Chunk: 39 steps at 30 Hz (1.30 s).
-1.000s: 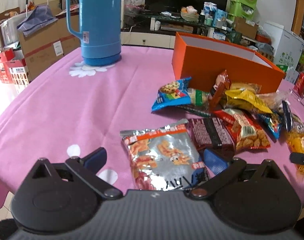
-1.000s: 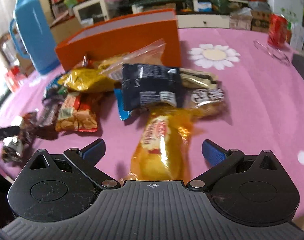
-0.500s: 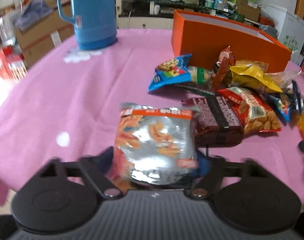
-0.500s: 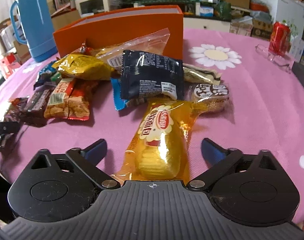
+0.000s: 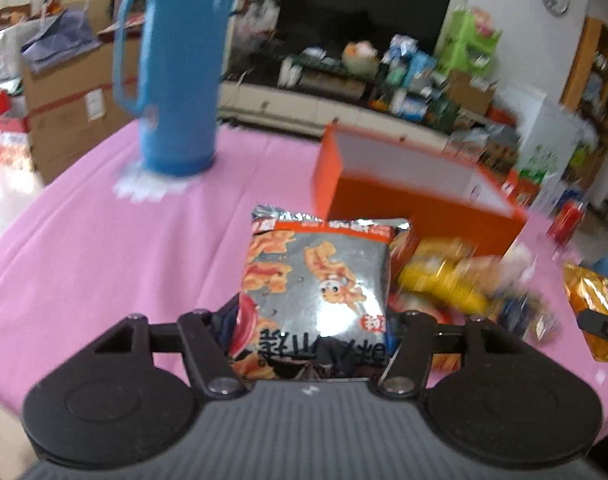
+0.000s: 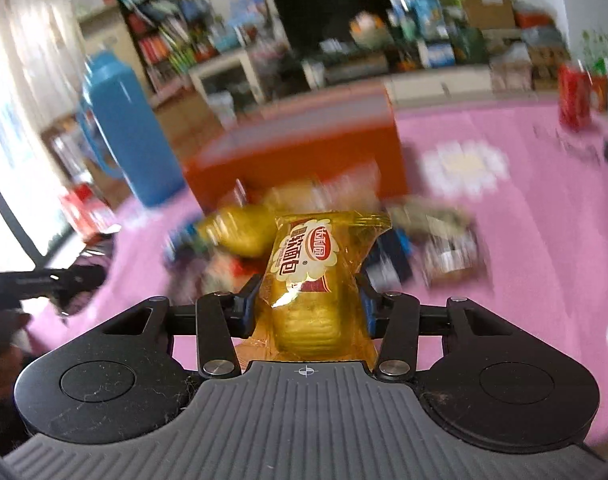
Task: Organize snacks
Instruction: 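Lift both packets into the orange box and open both grippers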
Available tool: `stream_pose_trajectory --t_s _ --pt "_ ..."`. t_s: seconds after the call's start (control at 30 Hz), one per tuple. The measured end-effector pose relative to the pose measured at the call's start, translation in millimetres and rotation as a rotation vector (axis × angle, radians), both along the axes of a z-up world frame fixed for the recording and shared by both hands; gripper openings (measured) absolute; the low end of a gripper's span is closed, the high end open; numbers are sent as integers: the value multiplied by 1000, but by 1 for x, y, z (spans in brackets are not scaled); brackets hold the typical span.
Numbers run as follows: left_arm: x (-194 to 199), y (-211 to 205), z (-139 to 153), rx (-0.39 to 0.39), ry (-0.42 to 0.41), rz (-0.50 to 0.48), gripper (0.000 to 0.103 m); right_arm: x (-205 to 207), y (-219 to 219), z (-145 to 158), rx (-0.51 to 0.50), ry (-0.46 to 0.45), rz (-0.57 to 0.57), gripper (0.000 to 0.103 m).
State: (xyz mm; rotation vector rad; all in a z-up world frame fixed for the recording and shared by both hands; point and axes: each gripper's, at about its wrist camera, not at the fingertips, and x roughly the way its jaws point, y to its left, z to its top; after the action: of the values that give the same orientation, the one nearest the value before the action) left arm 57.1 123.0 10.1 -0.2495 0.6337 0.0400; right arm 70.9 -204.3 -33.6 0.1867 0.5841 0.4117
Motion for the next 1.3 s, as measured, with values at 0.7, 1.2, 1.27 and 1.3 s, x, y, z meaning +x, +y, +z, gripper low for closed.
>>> stream_pose_trajectory --t_s 0.7,1.2,1.27,1.3 --pt "260 -76 -4 18 -1 -161 76 278 67 10 -119 -83 -22 44" --pt "123 -64 0 159 -28 -101 102 199 47 37 -109 -151 -9 83" --pt "102 -66 -9 183 -10 -100 102 178 38 30 -113 -141 -24 84" --pt "93 -67 -13 193 -2 -100 102 167 33 24 -110 -126 -30 84"
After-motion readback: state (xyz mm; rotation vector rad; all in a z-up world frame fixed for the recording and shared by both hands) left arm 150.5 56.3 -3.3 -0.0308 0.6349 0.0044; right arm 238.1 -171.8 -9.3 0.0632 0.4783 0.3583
